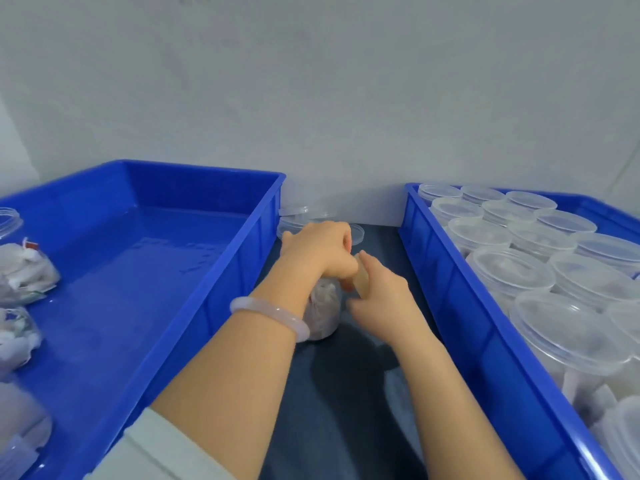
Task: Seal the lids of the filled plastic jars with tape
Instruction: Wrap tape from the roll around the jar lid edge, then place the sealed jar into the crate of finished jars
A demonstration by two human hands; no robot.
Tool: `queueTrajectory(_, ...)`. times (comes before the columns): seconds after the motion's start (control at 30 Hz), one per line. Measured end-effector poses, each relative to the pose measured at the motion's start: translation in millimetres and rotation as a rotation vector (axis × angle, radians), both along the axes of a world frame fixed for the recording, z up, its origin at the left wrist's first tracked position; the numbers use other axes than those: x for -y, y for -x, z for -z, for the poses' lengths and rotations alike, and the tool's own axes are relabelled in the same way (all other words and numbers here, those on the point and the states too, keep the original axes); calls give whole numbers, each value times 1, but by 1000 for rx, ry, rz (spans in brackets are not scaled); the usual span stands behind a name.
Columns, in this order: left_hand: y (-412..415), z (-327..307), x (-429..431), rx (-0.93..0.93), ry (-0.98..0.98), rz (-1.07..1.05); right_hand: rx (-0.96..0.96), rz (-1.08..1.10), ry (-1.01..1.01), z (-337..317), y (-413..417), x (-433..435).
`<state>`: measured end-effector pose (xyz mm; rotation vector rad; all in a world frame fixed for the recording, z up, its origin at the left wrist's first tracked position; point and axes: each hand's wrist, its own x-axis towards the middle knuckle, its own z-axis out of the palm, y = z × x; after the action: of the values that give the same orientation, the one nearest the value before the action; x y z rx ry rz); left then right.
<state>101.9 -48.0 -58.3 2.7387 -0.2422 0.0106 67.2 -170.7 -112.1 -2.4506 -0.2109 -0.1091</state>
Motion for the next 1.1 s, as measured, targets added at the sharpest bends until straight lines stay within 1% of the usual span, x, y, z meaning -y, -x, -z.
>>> queueTrajectory(0.1, 0, -5, -17, -100, -27, 173, -45, -99, -178, 1, 4, 10)
queueTrajectory(0.17, 1, -2, -21, -86, -22, 201, 1, -87, -269, 2, 1, 13)
queueTrajectory(0.2, 0, -1, -21, -72, -15, 200, 28, -71, -281, 3, 0, 15)
queueTrajectory(0.3, 0, -1, -23, -87, 29, 187, 110, -36, -217, 2, -1, 16)
queueTrajectory(0.4, 0, 1, -24, -85, 26, 213, 159, 16, -198, -4, -6, 16)
queueTrajectory(0.5, 2, 5, -20, -47, 89, 251, 106, -1, -209, -16, -12, 18)
queueTrajectory(0.63, 2, 4, -22, -58, 133, 258, 60, -77, -202, -25, -20, 19)
queueTrajectory(0.7, 3, 4, -23, -66, 130, 229, 3, -143, -243, -23, -23, 18)
queueTrajectory(0.73, 3, 3, -22, -74, 97, 194, -30, -163, -253, -22, -23, 18)
queueTrajectory(0.77, 2, 2, -20, -90, 53, 156, -59, -171, -244, -20, -24, 19)
queueTrajectory(0.83, 0, 3, -13, -111, 13, 73, -81, -144, -152, -15, -24, 20)
queueTrajectory(0.9, 1, 6, -6, -50, 20, -18, -36, -69, -38, -8, -19, 13)
queueTrajectory(1.0, 2, 10, 4, 74, 60, -141, 25, 21, 29, -5, -8, -3)
queueTrajectory(1.1, -4, 8, 10, 86, 71, -224, 54, 109, 193, -4, 12, -10)
